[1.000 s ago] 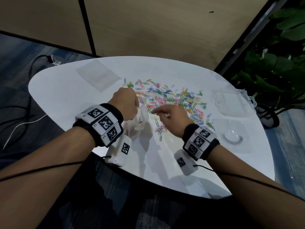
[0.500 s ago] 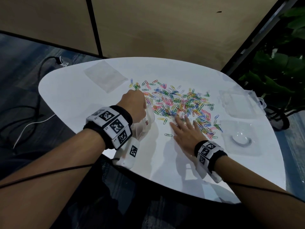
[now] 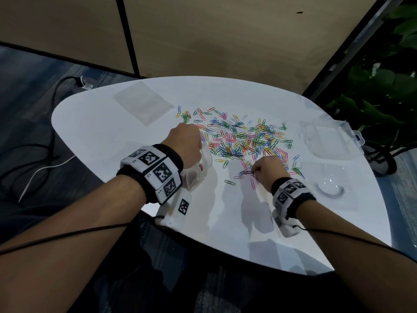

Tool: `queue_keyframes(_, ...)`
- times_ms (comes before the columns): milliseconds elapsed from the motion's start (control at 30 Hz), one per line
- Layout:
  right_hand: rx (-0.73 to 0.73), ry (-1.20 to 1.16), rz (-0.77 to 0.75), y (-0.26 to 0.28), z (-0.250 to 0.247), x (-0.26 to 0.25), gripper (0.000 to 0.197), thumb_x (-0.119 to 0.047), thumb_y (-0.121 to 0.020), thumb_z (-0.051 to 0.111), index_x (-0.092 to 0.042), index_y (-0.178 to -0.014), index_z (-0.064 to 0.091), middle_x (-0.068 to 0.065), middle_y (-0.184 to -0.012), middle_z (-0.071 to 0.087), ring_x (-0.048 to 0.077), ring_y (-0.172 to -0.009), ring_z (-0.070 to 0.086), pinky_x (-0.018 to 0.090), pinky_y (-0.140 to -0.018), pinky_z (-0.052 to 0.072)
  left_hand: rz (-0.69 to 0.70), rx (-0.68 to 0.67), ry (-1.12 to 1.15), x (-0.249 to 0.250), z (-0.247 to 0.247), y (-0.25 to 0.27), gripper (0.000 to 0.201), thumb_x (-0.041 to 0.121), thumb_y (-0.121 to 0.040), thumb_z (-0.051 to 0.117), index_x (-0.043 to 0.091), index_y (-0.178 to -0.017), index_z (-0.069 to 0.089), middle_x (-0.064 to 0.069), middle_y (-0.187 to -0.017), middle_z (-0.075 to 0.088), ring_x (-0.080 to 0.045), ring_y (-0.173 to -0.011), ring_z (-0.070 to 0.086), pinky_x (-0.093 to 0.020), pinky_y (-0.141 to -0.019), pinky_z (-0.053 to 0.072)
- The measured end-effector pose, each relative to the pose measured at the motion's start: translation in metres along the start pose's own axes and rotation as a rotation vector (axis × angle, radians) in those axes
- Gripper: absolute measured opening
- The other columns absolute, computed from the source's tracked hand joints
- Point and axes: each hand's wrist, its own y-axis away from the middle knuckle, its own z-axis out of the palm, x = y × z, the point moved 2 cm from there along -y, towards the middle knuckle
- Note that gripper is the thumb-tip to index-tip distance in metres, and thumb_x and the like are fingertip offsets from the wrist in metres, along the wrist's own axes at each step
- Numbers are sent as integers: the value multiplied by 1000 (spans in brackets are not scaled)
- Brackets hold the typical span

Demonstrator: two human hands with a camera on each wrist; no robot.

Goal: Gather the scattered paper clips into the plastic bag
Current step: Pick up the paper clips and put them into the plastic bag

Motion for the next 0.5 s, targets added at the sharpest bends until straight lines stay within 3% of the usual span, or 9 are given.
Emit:
queue_keyframes(133, 98, -363, 243, -1, -23, 20, 13, -6, -81, 72, -16, -86, 79, 0, -87, 75, 10, -73, 64, 17, -74, 49, 1, -8, -16, 2, 1, 0, 28, 0, -86, 51, 1, -105, 71, -14, -94, 72, -29, -87, 71, -38, -84, 59)
queue_keyframes(200, 94, -684, 302, 0, -32, 16, 12, -6, -78, 77, -17, -82, 79, 2, -86, 76, 16, -78, 71, 25, -80, 57, -2, -10, -12, 3, 2, -1, 26, 1, -87, 52, 3, -106, 69, -13, -93, 71, -28, -88, 71, -37, -83, 59)
queue_keyframes(267, 47, -1128, 294, 2, -40, -3, 14, 4, -77, 75, -6, -87, 76, 14, -89, 76, 29, -88, 73, 33, -85, 59, 1, -11, -1, 5, 4, -1, 26, 1, -88, 52, 4, -107, 68, -11, -90, 70, -28, -89, 70, -36, -84, 59)
queue_keyframes(333, -47, -1421, 223, 7, -48, -32, 17, 10, -79, 70, 5, -95, 72, 21, -93, 73, 34, -93, 71, 29, -83, 59, 5, -5, 9, 7, 6, 0, 25, 2, -88, 52, 4, -106, 69, -12, -89, 70, -27, -90, 70, -37, -86, 58)
queue_keyframes(500, -243, -1589, 130, 20, -42, -89, 16, 14, -82, 63, 7, -94, 70, 18, -86, 74, 25, -78, 73, 23, -74, 59, 21, 39, 55, 11, 8, 2, 23, 5, -89, 58, 11, -104, 74, -11, -95, 73, -27, -96, 70, -34, -91, 55)
